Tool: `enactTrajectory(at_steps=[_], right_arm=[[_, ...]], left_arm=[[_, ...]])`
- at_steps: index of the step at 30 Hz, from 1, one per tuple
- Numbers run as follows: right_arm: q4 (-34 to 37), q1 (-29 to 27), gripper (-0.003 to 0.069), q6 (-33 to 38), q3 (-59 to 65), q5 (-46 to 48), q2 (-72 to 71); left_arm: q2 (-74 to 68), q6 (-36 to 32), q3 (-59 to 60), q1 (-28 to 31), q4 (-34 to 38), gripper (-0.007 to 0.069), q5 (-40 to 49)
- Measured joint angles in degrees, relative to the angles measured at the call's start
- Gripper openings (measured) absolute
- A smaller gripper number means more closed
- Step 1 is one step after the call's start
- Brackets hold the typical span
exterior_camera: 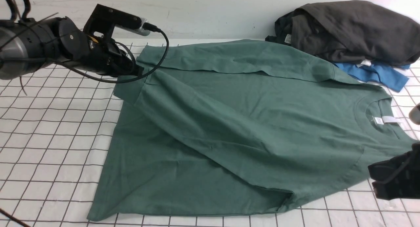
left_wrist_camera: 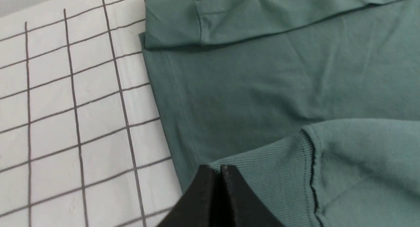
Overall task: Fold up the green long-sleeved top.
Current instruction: Use the left arm to drag and place the cuff at the centered position on the left edge of the fabric, then use the left arm to clamp the cuff farthest from it
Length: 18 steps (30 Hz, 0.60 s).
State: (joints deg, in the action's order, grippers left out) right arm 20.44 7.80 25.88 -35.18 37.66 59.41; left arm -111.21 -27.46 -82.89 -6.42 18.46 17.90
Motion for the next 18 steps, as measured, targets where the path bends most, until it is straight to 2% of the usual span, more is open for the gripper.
enactTrajectory(at_steps=[4,7,8,9,12,13,15,18], right_arm=[[0.97,0.00,-0.0014,0.00,0.00,-0.04,0.00],[2.76,0.00,-0.0014,0.00,0.00,-0.04,0.00],[2.89,0.00,-0.0014,0.00,0.00,-0.04,0.00],[3.96,0.00,-0.0014,0.00,0.00,0.02,0.00],[5.02,0.00,-0.0014,0.04,0.00,0.02,0.00],[5.11,0.00,-0.0014,0.12,0.00,0.02,0.00],[5.57,0.00,-0.0014,1.06,0.00,0.02,0.00],[5.81,0.00,-0.0014,1.94,0.00,0.02,0.00]], left_arm=[[-7.34,0.71,-7.85,0.28,0.26,0.0034,5.47],[-13.38,3.80,-15.98,1.24,0.10,0.0158,13.82],[-14.02,4.41,-17.17,1.37,-0.01,0.0178,14.24],[-16.07,6.64,-21.45,1.75,-0.34,0.0251,16.71],[-20.15,11.67,-31.72,2.34,-1.83,0.0382,18.46],[-20.45,11.67,-31.72,2.35,-1.83,0.0388,18.46],[-25.46,16.04,-40.93,2.78,-3.38,0.0435,18.46],[-31.41,19.20,-48.86,2.87,-4.79,0.0445,18.51]])
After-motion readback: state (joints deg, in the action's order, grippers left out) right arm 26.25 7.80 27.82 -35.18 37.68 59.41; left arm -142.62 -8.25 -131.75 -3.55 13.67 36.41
